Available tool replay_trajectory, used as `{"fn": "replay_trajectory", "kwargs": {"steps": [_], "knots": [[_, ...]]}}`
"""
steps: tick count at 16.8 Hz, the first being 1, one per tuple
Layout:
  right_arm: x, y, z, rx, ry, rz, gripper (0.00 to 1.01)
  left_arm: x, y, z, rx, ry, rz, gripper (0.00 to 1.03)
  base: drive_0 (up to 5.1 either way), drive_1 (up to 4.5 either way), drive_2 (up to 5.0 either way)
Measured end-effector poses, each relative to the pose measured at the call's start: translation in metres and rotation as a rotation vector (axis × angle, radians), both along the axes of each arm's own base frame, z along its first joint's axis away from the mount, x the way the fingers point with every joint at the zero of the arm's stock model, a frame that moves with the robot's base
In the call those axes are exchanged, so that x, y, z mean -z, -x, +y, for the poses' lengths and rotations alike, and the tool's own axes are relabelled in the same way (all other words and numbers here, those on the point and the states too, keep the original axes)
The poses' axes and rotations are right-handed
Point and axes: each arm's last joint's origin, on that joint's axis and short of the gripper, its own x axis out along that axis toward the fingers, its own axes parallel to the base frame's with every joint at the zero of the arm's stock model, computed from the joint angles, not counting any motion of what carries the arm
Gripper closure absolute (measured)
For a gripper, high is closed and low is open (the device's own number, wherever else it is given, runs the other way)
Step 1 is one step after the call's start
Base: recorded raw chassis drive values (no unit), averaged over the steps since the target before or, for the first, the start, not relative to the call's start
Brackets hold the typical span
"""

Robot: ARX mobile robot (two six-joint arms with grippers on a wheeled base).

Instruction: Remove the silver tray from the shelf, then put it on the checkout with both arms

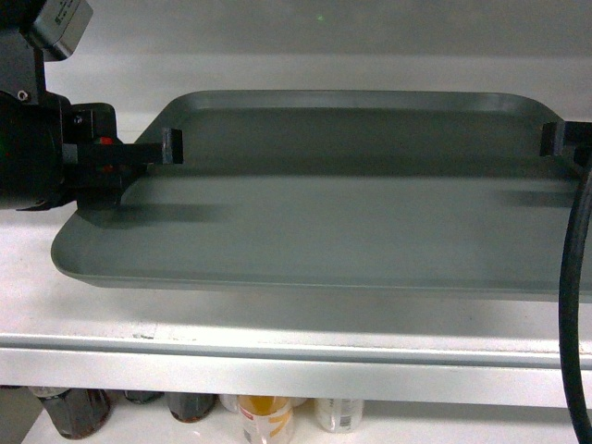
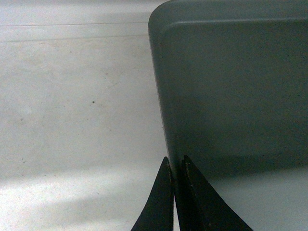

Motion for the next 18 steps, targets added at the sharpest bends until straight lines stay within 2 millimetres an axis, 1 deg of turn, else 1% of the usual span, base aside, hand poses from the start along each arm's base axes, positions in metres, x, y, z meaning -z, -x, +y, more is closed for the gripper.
{"fn": "replay_trajectory", "kwargs": {"steps": [3, 18], "knots": [[-0.0001, 0.0, 0.0, 0.0, 0.0, -0.001, 0.98, -0.0001, 0.0, 0.0, 0.0, 0.0, -0.001, 1.0, 0.0, 0.0, 0.0], [0.0019, 0.0008, -0.0004, 0.002, -0.001, 0.005, 0.98, -0.0019, 0.0008, 0.0, 0.001, 0.001, -0.007, 1.0, 0.1, -4.17, 4.3]]}}
